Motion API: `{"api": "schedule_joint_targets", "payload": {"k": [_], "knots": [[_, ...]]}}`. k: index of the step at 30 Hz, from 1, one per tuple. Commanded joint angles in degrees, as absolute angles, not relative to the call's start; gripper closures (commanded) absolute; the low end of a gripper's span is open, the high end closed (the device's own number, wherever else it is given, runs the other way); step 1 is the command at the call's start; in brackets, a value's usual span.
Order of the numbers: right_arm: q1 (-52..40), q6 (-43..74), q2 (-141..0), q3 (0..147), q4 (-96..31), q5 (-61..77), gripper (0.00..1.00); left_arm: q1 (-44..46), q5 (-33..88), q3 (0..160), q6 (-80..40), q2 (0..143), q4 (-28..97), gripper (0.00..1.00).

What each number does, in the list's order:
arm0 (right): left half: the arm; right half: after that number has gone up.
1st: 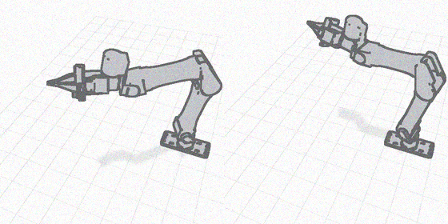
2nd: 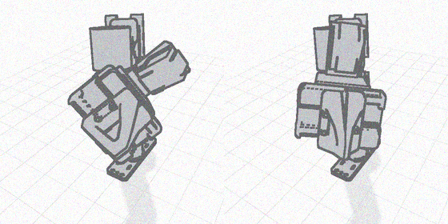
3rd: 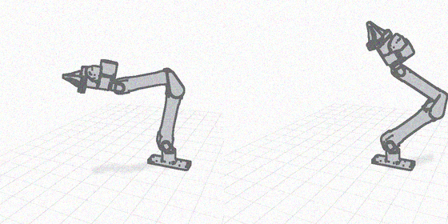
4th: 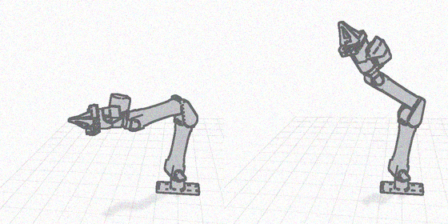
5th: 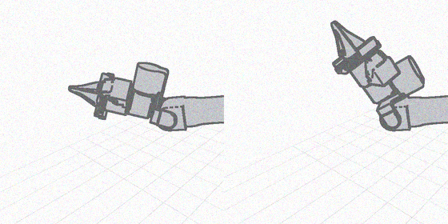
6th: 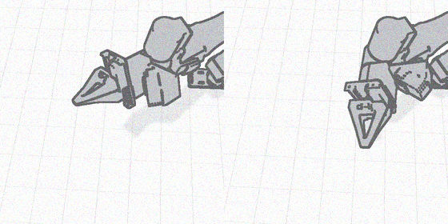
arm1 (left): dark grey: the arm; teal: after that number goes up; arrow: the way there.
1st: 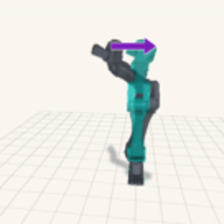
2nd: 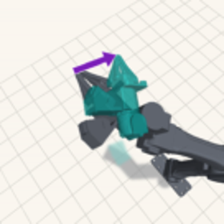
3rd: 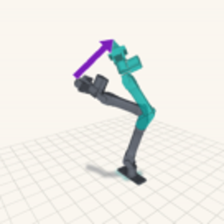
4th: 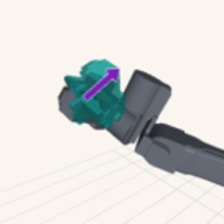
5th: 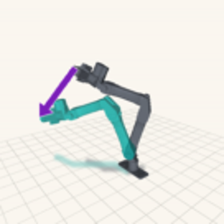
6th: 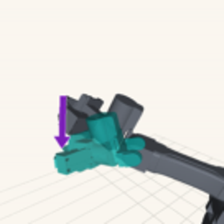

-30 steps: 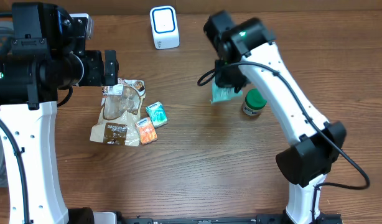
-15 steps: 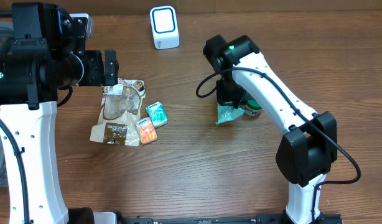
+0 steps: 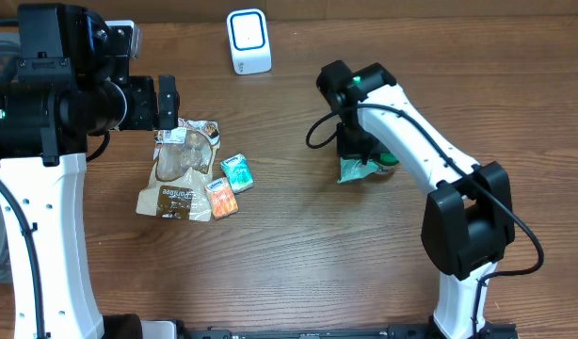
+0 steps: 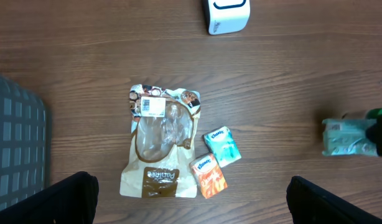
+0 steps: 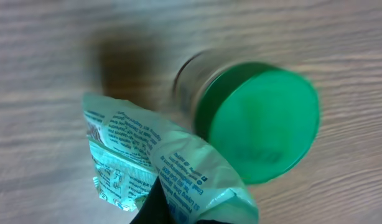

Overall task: Scan the item barcode
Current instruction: 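Open the right gripper to release the wipes pack and lift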

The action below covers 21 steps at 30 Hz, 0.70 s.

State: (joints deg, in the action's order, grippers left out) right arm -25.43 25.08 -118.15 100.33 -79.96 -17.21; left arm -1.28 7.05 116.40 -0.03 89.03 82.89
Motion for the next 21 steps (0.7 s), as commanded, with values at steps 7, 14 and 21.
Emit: {"api": "schedule_joint_targets", "payload": {"k": [7, 14, 21], "knots": [[-21.85, 25.50, -117.91, 96.95, -78.02, -20.99, 0.96, -1.56, 6.87, 117.10, -0.16, 88.82, 82.85, 0.00], [-18.70, 25.50, -117.91, 96.75, -78.11, -20.95, 0.96, -1.56, 6.87, 117.10, -0.16, 88.82, 82.85, 0.00], [-16.53, 25.50, -117.91, 96.75, -78.54, -20.93, 0.96, -1.56, 6.87, 117.10, -0.16, 88.82, 82.85, 0.00]]}}
